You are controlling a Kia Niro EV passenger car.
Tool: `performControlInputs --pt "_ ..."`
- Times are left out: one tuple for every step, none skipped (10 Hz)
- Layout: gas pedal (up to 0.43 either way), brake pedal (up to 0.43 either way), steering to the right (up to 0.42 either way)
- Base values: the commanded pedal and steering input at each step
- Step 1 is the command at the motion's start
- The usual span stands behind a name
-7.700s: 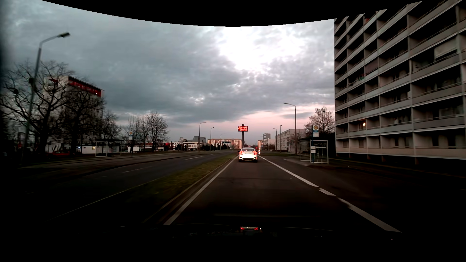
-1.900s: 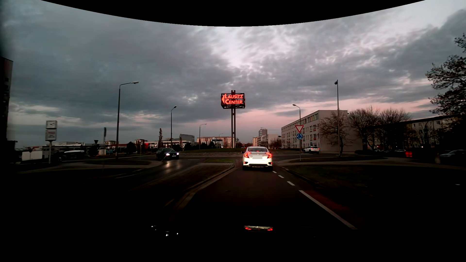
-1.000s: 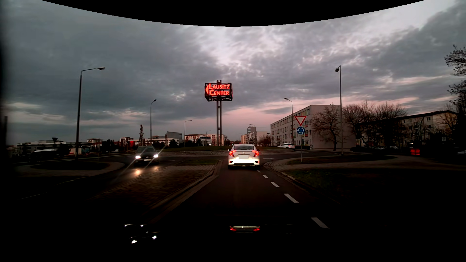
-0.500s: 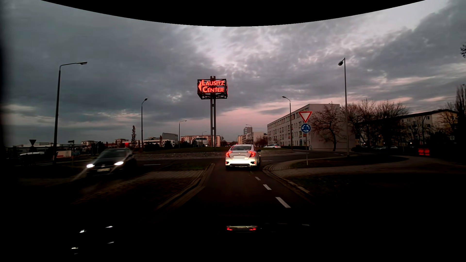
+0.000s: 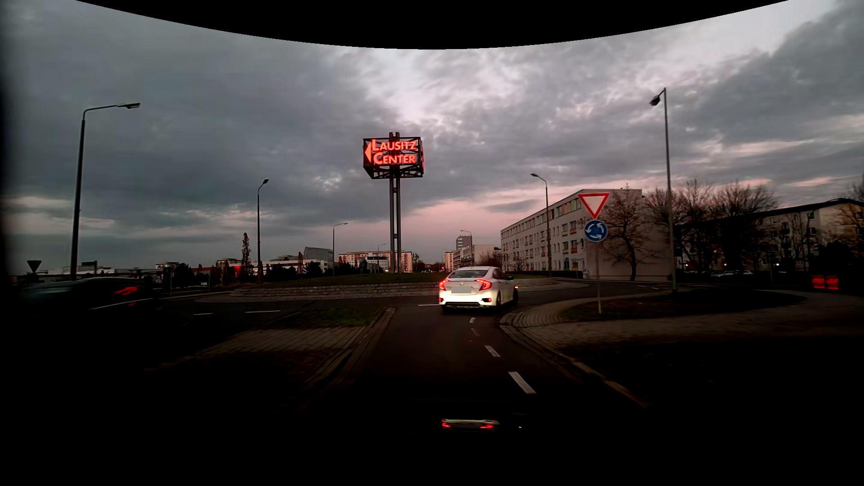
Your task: Follow the waypoints while adhering to traffic rules and regulations
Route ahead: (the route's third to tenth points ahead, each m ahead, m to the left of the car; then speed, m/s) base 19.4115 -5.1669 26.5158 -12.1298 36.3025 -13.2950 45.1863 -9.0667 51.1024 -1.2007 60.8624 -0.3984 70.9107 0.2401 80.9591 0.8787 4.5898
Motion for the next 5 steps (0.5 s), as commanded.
performControlInputs --pt "0.028 0.0 -0.043" --pt "0.039 0.0 -0.043" --pt "0.039 0.0 -0.043" --pt "0.039 0.0 -0.04" --pt "0.039 0.0 -0.035"
